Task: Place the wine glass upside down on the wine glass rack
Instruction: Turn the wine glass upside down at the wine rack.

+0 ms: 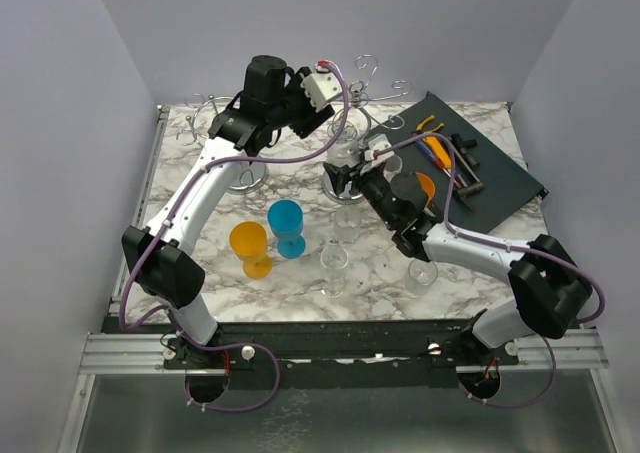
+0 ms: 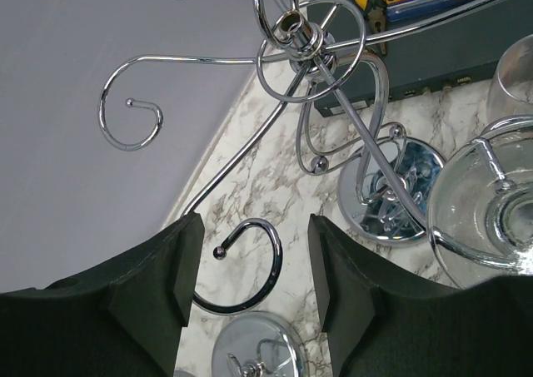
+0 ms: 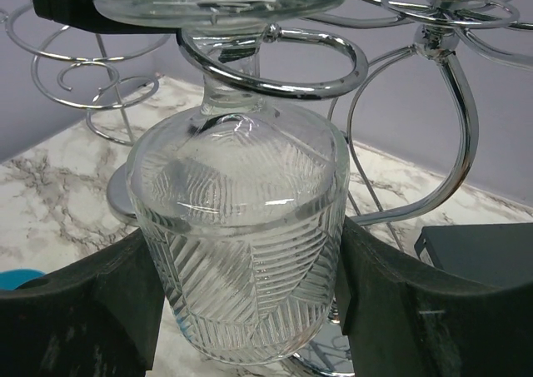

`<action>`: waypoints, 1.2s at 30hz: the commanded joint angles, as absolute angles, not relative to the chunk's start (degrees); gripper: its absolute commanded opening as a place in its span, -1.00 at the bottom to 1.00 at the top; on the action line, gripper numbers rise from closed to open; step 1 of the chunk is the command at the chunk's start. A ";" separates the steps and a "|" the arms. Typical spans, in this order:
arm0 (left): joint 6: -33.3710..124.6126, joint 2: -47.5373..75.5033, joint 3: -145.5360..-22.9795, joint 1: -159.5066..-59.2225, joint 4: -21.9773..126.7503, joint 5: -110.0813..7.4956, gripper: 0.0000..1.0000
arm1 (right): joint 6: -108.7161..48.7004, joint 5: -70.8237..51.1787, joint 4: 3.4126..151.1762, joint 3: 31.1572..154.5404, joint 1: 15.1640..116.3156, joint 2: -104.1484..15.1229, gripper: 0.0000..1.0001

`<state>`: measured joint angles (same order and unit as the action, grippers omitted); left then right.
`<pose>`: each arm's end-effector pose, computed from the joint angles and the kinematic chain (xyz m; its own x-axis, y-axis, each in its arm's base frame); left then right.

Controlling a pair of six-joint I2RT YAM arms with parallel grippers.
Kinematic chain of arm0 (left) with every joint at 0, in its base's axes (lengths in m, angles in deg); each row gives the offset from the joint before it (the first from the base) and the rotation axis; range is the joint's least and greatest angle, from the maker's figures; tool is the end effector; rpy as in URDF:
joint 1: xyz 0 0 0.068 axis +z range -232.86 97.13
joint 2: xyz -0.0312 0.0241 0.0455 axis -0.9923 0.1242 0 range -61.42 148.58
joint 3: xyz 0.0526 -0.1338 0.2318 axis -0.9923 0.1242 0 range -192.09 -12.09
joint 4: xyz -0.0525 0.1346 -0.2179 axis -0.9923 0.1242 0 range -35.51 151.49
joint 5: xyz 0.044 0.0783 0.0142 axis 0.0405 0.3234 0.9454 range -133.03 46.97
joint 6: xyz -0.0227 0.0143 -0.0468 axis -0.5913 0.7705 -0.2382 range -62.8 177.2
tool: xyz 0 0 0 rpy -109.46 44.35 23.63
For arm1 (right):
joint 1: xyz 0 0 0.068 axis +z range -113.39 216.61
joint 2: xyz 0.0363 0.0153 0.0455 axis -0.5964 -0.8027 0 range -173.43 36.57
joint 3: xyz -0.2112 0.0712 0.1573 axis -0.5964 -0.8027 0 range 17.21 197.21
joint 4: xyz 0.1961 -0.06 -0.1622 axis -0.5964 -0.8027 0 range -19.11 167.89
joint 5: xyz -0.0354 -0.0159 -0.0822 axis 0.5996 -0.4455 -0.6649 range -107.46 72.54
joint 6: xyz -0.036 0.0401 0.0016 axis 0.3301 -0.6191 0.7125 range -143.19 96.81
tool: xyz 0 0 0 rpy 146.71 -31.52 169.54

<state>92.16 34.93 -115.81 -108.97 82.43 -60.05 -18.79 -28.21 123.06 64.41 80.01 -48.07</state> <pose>0.3418 -0.1790 0.4287 0.1234 0.5496 -0.8262 0.7273 0.5164 0.4522 0.2474 0.2250 0.2897 0.1390 0.0275 -0.9899 -0.5316 0.8454 -0.0511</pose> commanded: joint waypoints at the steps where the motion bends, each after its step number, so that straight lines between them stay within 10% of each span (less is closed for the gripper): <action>1: 91.65 35.57 -117.96 -109.08 81.73 -56.54 0.18 | -20.07 -30.49 128.55 63.15 80.05 -47.07 -0.99; 13: 91.81 36.60 -119.41 -109.06 81.65 -52.79 0.10 | -25.92 -37.99 132.61 60.77 80.08 -47.80 -0.94; 23: 92.17 36.86 -119.65 -109.06 81.58 -52.35 0.12 | -28.86 -36.00 120.71 61.49 80.06 -44.03 0.77; 36: 93.28 37.46 -120.24 -109.06 79.71 -48.54 0.13 | -29.33 -32.33 94.12 66.83 80.04 -27.13 0.99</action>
